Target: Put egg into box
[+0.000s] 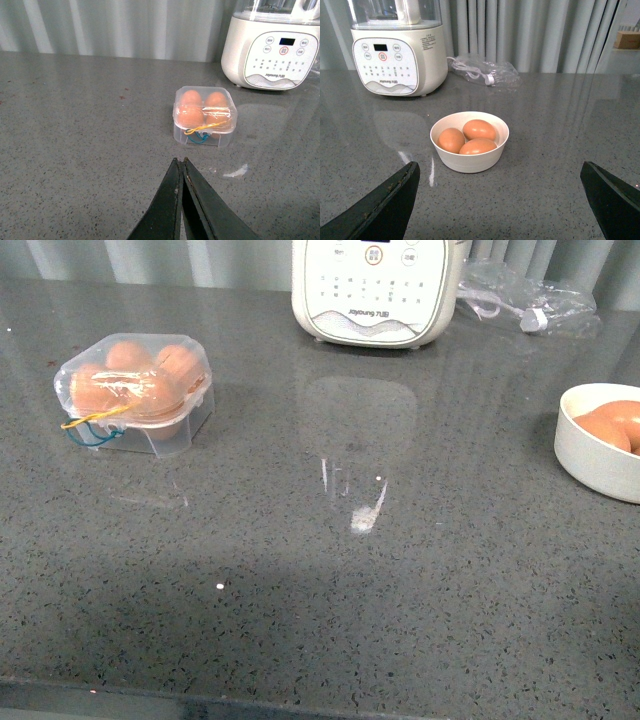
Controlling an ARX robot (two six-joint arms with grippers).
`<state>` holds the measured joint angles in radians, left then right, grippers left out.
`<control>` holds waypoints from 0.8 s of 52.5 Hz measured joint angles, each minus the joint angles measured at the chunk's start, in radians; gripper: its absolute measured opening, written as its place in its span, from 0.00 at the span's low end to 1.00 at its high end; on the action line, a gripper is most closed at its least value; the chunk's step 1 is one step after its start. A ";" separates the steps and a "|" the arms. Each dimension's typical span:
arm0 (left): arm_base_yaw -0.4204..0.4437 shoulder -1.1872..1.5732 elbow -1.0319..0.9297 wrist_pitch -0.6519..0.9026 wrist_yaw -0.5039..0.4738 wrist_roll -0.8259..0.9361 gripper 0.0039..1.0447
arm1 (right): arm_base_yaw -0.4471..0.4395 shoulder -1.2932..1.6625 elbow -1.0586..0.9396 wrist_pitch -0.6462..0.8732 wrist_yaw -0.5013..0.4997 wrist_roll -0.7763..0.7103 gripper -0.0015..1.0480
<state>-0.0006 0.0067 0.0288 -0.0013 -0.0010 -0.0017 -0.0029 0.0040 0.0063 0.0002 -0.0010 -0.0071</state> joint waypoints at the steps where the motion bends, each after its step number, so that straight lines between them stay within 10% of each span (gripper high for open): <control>1: 0.000 -0.001 0.000 0.000 -0.001 0.000 0.03 | 0.000 0.000 0.000 0.000 0.000 0.000 0.93; 23: 0.000 -0.003 0.000 0.000 0.000 -0.001 0.05 | 0.000 0.000 0.000 0.000 0.000 0.000 0.93; 42: 0.000 -0.003 0.000 0.000 0.000 0.000 0.69 | 0.000 0.000 0.000 0.000 0.000 0.000 0.93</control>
<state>-0.0006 0.0040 0.0288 -0.0010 -0.0010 -0.0021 -0.0029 0.0040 0.0063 0.0002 -0.0010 -0.0071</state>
